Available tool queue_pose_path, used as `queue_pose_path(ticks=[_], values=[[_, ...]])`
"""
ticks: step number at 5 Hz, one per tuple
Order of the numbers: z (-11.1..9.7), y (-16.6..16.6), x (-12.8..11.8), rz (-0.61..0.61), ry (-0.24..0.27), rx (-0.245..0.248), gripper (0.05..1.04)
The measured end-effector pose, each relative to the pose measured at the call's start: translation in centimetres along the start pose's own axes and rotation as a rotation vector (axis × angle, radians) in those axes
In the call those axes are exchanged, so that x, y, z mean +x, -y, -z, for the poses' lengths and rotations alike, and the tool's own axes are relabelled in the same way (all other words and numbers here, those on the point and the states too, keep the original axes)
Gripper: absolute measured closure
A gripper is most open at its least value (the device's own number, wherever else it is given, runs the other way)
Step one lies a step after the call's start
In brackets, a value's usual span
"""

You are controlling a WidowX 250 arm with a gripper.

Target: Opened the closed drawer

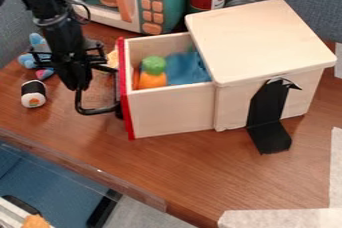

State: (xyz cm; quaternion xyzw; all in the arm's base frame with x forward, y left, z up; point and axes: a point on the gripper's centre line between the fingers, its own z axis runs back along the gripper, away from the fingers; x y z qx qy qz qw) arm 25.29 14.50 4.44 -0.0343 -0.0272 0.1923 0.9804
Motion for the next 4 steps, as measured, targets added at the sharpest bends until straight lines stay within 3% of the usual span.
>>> queue_pose_path(ticks=[1, 2, 3, 4], values=[[-0.7, 0.0, -0.5, 0.011, 0.014, 0.015, 0.577], [-1.2, 0.0, -0.9, 0.043, 0.059, 0.03, 0.283], [-3.1, -0.4, -1.4, 0.088, 0.133, 0.035, 0.076], [-5.1, -0.9, -1.6, 0.215, 0.223, 0.059, 0.077]])
